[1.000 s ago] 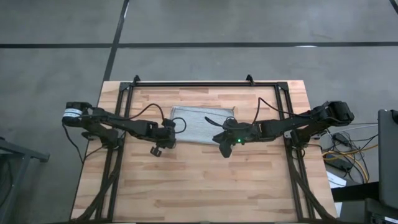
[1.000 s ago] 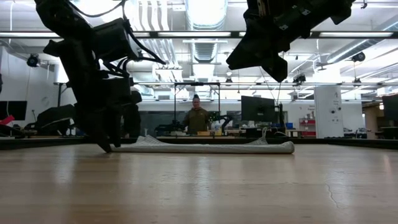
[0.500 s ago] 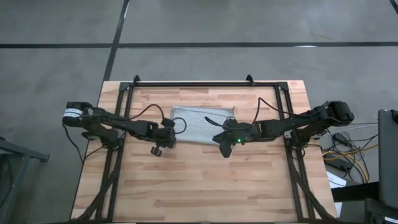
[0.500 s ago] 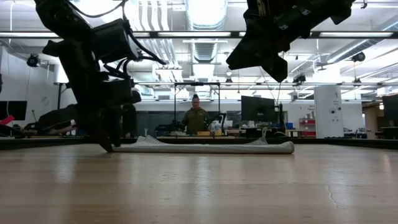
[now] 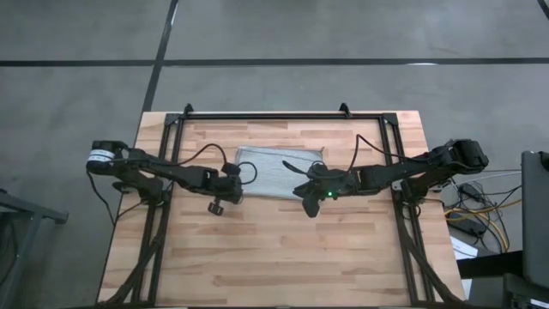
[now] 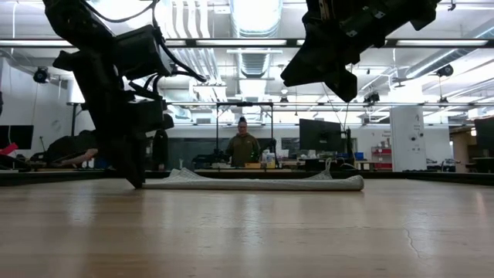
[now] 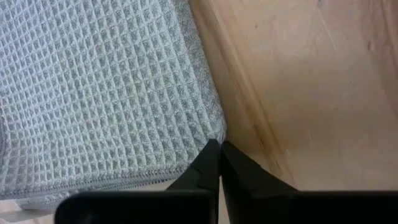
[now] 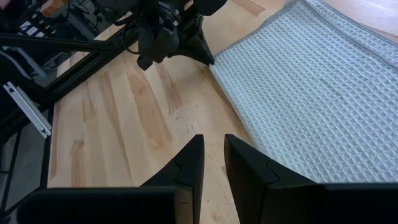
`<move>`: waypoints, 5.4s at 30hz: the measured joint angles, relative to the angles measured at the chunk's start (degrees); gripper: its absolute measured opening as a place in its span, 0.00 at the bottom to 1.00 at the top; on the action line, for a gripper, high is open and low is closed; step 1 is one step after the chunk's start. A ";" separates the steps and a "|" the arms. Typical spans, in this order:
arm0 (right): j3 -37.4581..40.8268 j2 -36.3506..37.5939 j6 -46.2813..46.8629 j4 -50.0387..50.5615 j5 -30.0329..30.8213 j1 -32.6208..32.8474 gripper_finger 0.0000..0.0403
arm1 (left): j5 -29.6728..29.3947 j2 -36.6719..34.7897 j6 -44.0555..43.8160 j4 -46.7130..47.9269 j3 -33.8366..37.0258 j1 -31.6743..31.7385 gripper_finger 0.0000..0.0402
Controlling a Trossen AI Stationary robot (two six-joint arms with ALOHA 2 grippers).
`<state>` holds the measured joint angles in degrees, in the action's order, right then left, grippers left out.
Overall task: Roll towel
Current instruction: Fold the gray towel
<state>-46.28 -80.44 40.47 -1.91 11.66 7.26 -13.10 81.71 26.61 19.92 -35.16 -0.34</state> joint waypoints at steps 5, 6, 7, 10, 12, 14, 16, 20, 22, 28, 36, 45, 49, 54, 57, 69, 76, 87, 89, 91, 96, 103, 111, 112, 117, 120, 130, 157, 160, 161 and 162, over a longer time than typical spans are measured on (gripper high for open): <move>0.00 0.00 0.36 0.75 -0.02 -0.01 0.15 | 0.04 -0.02 -0.10 0.31 -0.22 0.00 0.01; 0.00 0.00 0.41 1.49 -0.02 -0.02 0.15 | 0.02 -0.02 -0.11 0.55 -0.34 0.00 0.01; 0.00 0.00 0.48 2.65 -0.02 -0.02 0.15 | 0.00 -0.02 -0.11 0.72 -0.43 0.00 0.01; 0.00 0.00 0.48 7.55 -0.04 -0.02 0.13 | 0.00 -0.02 -0.10 1.30 -0.70 0.00 0.01; 0.00 0.00 0.50 11.65 -0.09 -0.02 0.12 | 0.00 -0.02 -0.09 2.12 -0.72 0.00 0.01; 0.00 0.00 0.50 15.55 -0.09 -0.01 0.11 | 0.00 -0.03 -0.09 2.57 -0.76 0.00 0.01; 0.00 -0.07 0.49 17.85 -0.09 -0.02 0.10 | 0.00 -0.06 -0.11 2.75 -0.76 0.00 0.01; 0.00 -0.11 0.06 18.01 -0.07 -0.04 0.10 | 0.00 -0.07 -0.11 2.78 -0.76 0.00 0.01; 0.00 -0.11 -0.06 18.29 -0.06 -0.02 0.10 | 0.02 -0.07 -0.33 2.80 -0.79 0.00 0.01; 0.46 -0.78 -1.43 21.23 -0.04 -0.04 0.10 | 0.07 -0.07 -1.09 2.84 -0.81 0.00 0.01; 0.70 -6.12 -1.47 21.48 -1.44 -0.04 0.16 | 0.17 -0.09 -1.16 2.84 -0.81 0.00 0.01; 0.52 -15.04 -0.29 21.77 -1.64 -0.04 0.29 | 0.17 -0.12 -1.62 2.86 -0.81 0.00 0.01; 0.34 -16.88 -0.58 22.21 -1.35 0.00 0.31 | 0.20 -0.17 -1.62 2.97 -0.81 0.00 0.01; 0.44 -16.06 -0.62 22.32 -1.11 0.00 0.31 | 0.18 -0.18 -1.62 2.95 -0.81 0.00 0.01; 0.60 -15.16 -0.64 22.57 0.86 -0.04 0.29 | 0.20 -0.20 -1.60 2.91 -0.81 0.00 0.01; 0.76 -14.75 -4.47 22.94 3.04 -0.19 0.22 | 0.20 -0.22 -1.61 2.75 -0.83 0.00 0.01; 0.74 -14.64 -4.48 22.79 1.14 -0.19 0.05 | 0.20 -0.22 -2.67 2.65 -0.83 0.00 0.01; 0.72 -13.65 -2.87 22.76 2.18 -0.11 0.02 | 0.17 -3.92 -9.98 1.60 -0.83 0.00 0.00; 0.72 -12.45 -1.82 22.80 2.24 -0.11 0.02 | 0.17 -5.80 -11.71 1.63 -0.88 0.00 0.00; 0.72 -10.89 -0.52 22.77 2.27 -0.11 0.02 | 0.17 -7.98 -13.92 1.62 -0.94 0.00 0.00; 0.70 -6.57 0.06 22.75 2.22 0.11 0.02 | 2.75 -12.38 -16.95 1.98 -0.96 -0.15 0.00; 0.66 -2.89 1.77 22.69 -0.70 0.11 0.02 | 8.95 -13.40 -23.94 1.29 -0.96 -1.64 0.00; 0.66 -3.65 3.98 22.47 -4.17 4.16 0.02 | 11.19 -12.87 -34.11 -0.62 -0.96 -6.61 0.00; 0.66 -3.69 5.03 22.59 -4.16 4.71 0.02 | 11.55 -12.87 -35.75 -0.85 -0.96 -7.18 0.00; 0.66 -3.58 8.50 22.36 -1.18 7.41 0.02 | 9.80 -12.98 -39.81 -4.36 -0.96 -9.44 0.00; 0.66 -3.41 9.08 22.23 0.74 7.92 0.02 | 4.96 -13.05 -42.56 -5.94 -0.96 -9.60 0.00; 0.66 -3.22 10.20 22.20 5.04 7.57 0.02 | 1.02 -13.09 -43.16 -4.77 -0.96 -9.53 0.00; 0.66 -1.60 10.71 22.32 12.81 0.36 0.02 | -16.90 -13.38 -50.74 -1.23 -0.96 -6.94 0.00; 0.65 -1.60 10.26 22.27 14.32 -0.27 0.02 | -16.94 -13.38 -50.73 -0.26 -0.94 -5.96 0.00; 0.66 -1.60 10.10 22.23 14.34 -0.67 0.02 | -16.95 -13.38 -50.77 -0.09 -0.94 -5.59 0.00; 0.66 -1.60 9.99 22.25 14.29 -1.09 0.02 | -16.94 -13.38 -50.79 0.11 -0.94 -5.24 0.00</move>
<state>-45.63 -82.04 50.46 20.34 25.95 6.17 -30.04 68.34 -24.17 20.04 -36.10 -5.58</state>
